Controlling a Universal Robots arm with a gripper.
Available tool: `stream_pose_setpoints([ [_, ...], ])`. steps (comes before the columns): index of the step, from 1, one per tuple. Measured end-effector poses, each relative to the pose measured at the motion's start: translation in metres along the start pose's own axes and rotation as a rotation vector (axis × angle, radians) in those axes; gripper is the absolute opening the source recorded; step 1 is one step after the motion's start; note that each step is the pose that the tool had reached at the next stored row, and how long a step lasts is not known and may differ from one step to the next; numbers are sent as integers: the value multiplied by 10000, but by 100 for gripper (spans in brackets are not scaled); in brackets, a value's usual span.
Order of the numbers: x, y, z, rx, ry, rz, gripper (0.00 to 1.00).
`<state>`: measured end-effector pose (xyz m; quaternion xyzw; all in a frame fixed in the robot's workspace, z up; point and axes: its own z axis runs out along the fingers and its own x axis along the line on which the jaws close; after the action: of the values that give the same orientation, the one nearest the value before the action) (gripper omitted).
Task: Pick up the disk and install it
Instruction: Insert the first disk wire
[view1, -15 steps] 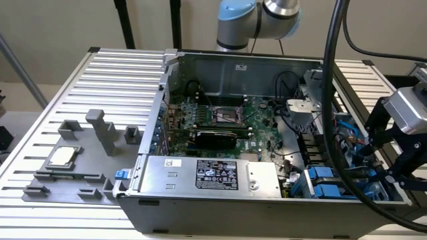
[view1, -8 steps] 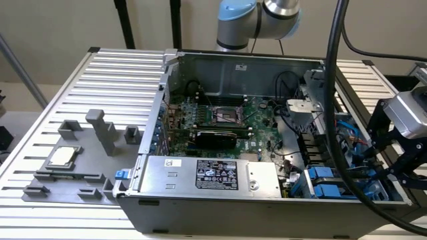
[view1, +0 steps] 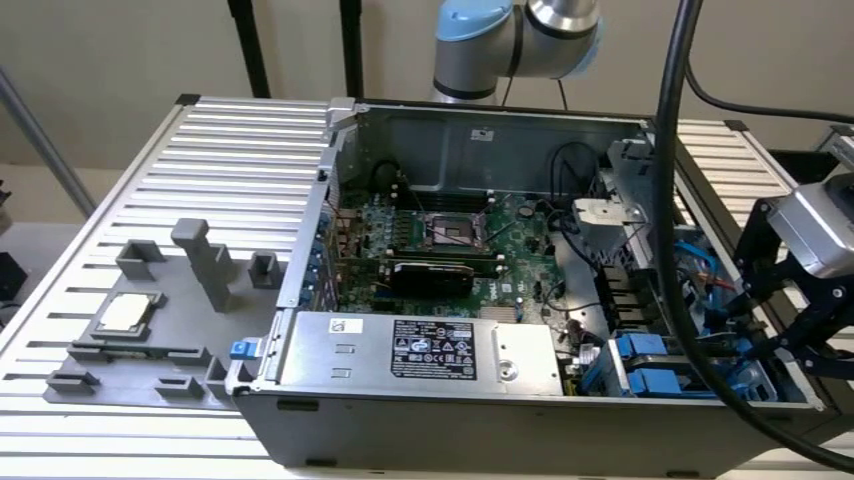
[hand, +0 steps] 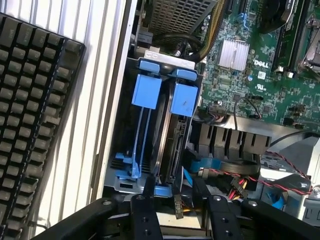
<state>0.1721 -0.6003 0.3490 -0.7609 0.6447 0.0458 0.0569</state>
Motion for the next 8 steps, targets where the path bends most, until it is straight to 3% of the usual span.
stream_pose_setpoints([
  [4,-1,0,-6,-128,-21,19,100],
  [8,-2,-1,-15,-331,-55,49,100],
])
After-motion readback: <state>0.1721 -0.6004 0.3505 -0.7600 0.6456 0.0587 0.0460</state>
